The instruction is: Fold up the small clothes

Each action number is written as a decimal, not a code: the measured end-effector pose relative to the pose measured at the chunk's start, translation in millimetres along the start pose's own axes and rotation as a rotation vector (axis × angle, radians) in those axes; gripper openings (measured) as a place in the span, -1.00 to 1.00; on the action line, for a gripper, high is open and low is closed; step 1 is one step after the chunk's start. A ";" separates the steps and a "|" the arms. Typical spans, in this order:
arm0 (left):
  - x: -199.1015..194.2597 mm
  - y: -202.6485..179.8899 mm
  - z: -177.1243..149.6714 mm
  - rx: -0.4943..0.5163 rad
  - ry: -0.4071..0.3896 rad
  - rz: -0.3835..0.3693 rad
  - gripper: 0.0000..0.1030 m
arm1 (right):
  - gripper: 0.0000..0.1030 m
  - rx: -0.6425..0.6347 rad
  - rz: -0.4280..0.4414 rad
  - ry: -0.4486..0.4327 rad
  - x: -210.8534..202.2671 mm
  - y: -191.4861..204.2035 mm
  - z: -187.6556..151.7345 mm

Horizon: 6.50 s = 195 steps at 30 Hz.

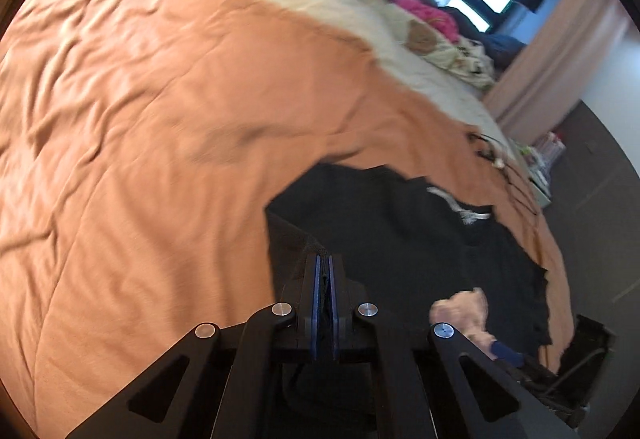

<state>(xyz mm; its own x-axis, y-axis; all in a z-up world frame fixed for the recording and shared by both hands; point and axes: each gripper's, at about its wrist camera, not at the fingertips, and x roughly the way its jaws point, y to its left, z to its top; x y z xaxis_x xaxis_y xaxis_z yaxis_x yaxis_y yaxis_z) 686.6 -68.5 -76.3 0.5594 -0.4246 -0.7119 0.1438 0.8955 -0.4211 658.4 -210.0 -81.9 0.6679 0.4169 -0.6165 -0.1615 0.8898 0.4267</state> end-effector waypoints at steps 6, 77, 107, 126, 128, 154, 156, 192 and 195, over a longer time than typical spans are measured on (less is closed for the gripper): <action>4.5 -53.1 13.5 0.078 0.004 -0.048 -0.93 | 0.37 0.011 0.005 -0.020 -15.9 -12.9 2.2; 35.5 -7.0 -55.9 0.106 0.152 0.112 0.36 | 0.58 0.279 -0.310 -0.097 -166.4 -161.1 -31.2; 59.7 -91.3 -74.5 0.212 0.156 0.041 0.37 | -0.74 0.758 -0.311 -0.342 -214.0 -271.3 -73.8; 47.6 -89.7 -70.4 0.200 0.144 0.040 0.37 | -0.97 0.264 -0.231 -0.346 -223.5 -164.6 -1.6; 45.9 -87.6 -69.5 0.196 0.145 0.041 0.37 | -0.96 0.207 -0.207 -0.318 -218.2 -154.9 -1.5; 40.6 -68.7 -69.0 0.158 0.145 0.027 0.37 | 0.49 -0.080 -0.105 0.037 -166.1 -117.7 33.0; 40.1 -64.7 -68.0 0.153 0.140 0.033 0.37 | 0.49 -0.107 -0.158 0.026 -163.6 -112.7 42.0; -104.6 26.2 -142.6 -0.002 0.118 0.112 0.37 | 0.60 0.026 -0.266 0.080 -243.0 -74.2 -53.1; -128.9 23.4 -155.9 -0.010 0.099 0.108 0.57 | 0.71 0.034 -0.299 0.055 -271.4 -69.1 -66.1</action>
<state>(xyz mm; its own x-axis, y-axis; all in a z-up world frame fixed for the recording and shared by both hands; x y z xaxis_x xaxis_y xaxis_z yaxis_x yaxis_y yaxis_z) 490.6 -13.6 -82.0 0.4876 -0.3372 -0.8053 0.0788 0.9356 -0.3440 440.3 -372.4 12.2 0.6420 0.1472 -0.7524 0.0614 0.9684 0.2418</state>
